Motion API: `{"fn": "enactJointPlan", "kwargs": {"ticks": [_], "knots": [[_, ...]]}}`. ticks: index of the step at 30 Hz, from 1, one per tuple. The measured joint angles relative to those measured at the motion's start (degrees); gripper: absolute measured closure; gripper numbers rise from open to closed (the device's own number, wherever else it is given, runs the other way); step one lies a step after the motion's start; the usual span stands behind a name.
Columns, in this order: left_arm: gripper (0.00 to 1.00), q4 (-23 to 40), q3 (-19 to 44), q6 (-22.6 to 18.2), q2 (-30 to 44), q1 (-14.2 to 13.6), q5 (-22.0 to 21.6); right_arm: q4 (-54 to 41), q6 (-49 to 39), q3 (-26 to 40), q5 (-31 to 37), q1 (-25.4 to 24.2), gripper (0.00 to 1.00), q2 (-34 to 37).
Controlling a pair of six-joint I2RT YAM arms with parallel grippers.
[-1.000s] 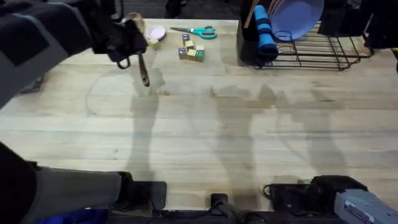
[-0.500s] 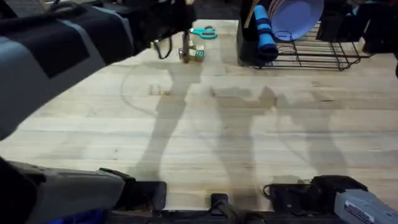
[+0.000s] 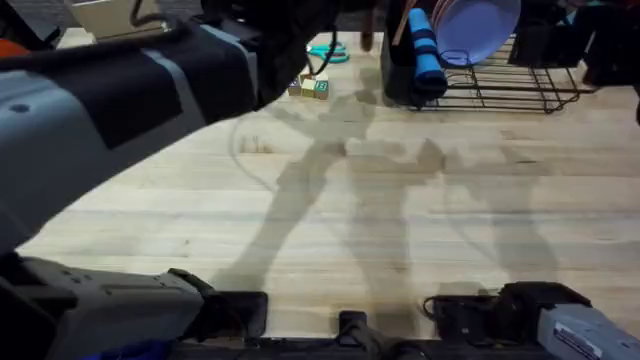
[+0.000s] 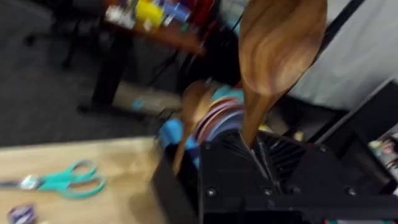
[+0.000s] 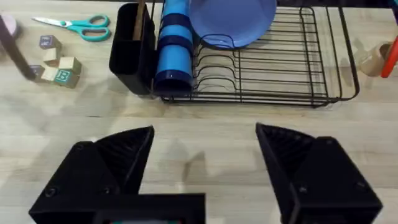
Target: Pick up the spoon on the table one by one and put them onto the rack
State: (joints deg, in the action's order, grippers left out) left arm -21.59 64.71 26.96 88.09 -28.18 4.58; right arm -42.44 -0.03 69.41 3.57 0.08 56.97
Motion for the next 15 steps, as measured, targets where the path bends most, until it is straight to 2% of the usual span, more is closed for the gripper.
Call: {"fn": "enactJointPlan", "kwargs": {"ticks": [7, 15], "knots": [[0.957, -9.2, 0.0, 0.0, 0.82, -3.97, -2.97, 0.0, 0.0, 0.0, 0.0, 0.0, 0.006, 0.0], [0.956, -22.35, 0.0, 0.0, 8.14, -5.66, -4.22, 0.0, 0.0, 0.0, 0.01, 0.0, 0.006, 0.0]]}}
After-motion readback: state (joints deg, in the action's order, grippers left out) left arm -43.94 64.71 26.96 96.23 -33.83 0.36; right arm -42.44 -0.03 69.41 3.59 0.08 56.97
